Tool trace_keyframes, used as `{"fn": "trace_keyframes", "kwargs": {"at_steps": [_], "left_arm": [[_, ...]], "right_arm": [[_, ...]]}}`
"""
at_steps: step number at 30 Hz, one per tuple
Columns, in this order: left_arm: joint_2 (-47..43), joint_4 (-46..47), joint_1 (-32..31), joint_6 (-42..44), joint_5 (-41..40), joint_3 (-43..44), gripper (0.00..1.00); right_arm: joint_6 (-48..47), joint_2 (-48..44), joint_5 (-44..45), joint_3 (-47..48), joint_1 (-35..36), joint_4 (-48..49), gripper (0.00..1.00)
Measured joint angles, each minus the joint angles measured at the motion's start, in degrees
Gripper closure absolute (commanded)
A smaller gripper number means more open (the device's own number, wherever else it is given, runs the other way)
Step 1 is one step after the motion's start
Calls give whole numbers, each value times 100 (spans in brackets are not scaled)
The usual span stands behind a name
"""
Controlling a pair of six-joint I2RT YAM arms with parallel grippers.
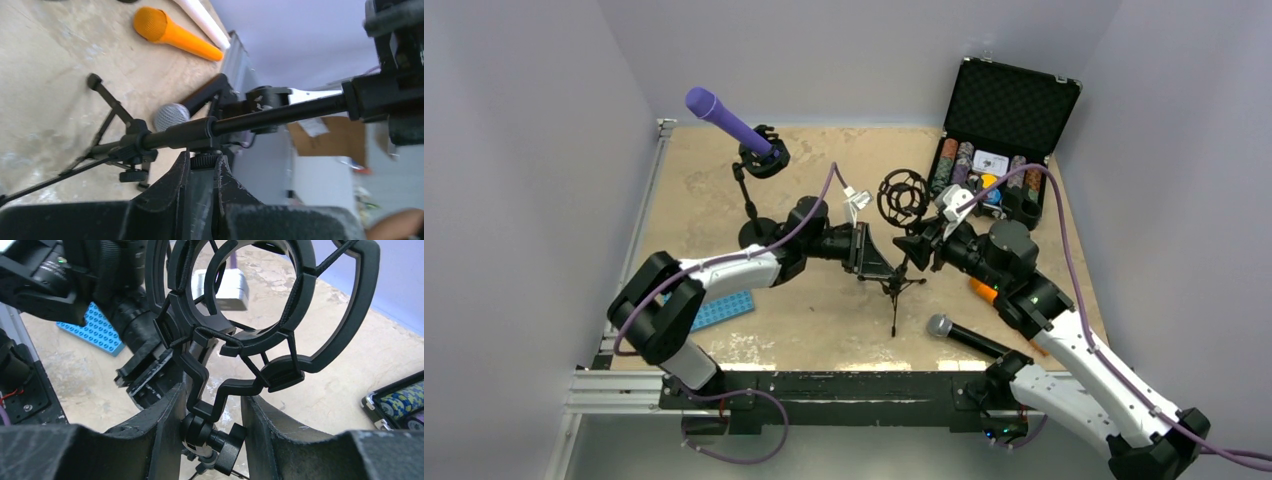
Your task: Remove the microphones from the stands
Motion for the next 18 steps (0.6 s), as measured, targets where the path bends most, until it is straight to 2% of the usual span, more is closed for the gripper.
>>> {"fn": "trace_keyframes", "kwargs": {"at_steps": [7, 11, 12, 13, 14, 15, 18], "left_arm": [[1209, 87, 295, -1296, 1534, 918, 100], [1488, 400, 352, -1843, 1923, 997, 100], [1508, 407, 352, -1897, 1956, 1012, 95], [1515, 389, 356, -1923, 1965, 1023, 82], [1519, 348, 356, -1921, 1978, 1045, 60], [1521, 278, 356, -1899, 1982, 1075, 48], [1493, 11, 330, -1727, 1912, 1185, 32]], "right_arm": [[-15, -83, 144, -68, -81, 35, 100], [-15, -142, 173, -101, -79, 37, 100], [-17, -146, 175, -101, -79, 37, 100], [-17, -149, 177, -101, -79, 33, 100], [-17, -149, 186, -101, -79, 31, 100], [-17, -151, 186, -101, -79, 31, 100], [-33, -146, 208, -116, -74, 26, 100]]}}
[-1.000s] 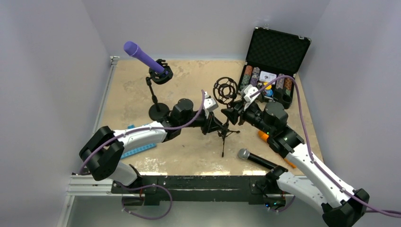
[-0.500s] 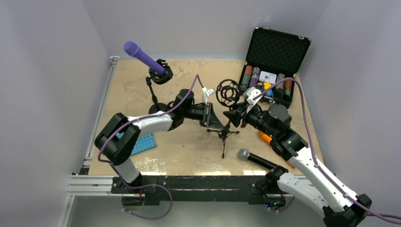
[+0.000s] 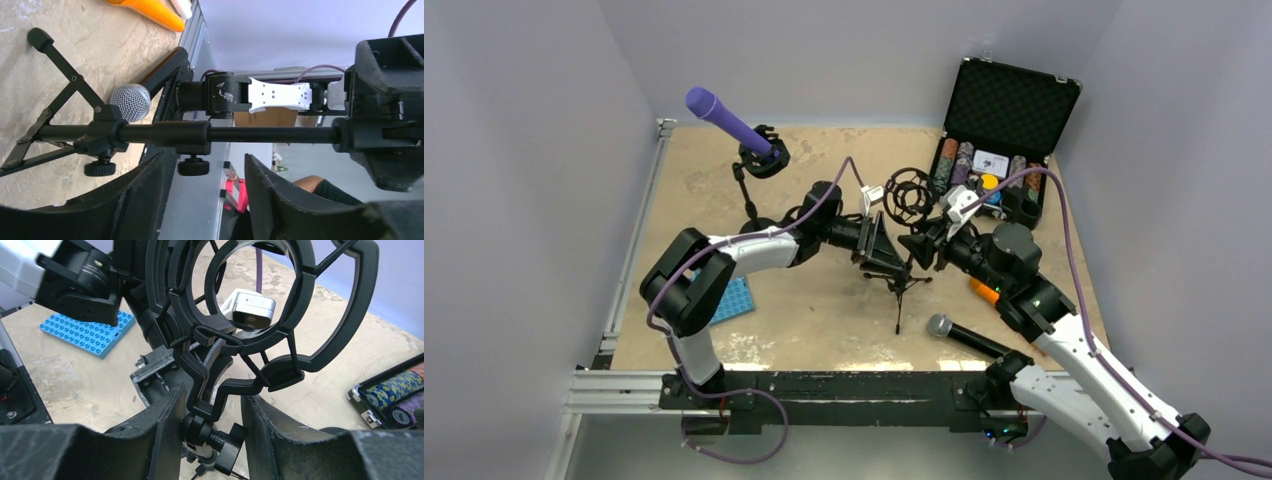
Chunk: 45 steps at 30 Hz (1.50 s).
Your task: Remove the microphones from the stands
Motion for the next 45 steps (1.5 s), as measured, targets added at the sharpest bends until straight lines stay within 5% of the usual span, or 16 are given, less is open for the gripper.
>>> {"fn": "trace_keyframes", "kwargs": {"at_steps": [6, 15, 16, 25, 32, 45], "left_arm": [[-970, -920, -55, 1056, -625, 0, 30], [-2883, -1652, -181, 4059, -1915, -999, 32], [-2933, -1668, -319, 5115, -2391, -1432, 36], [-2905, -579, -629, 7298, -3003, -1928, 43], [-2736, 33, -761, 8373, -2743, -1823, 50], [-2389, -2, -1012, 8968, -2249, -1589, 56]], "right_arm": [[-4, 0, 4, 0, 0, -24, 100], [0, 142, -2, 2, 2, 109, 100], [7, 190, -7, 7, 9, 155, 100], [20, 199, -9, 7, 9, 168, 100], [35, 238, -4, 7, 9, 175, 100], [0, 525, 33, -197, 7, -769, 100]]}}
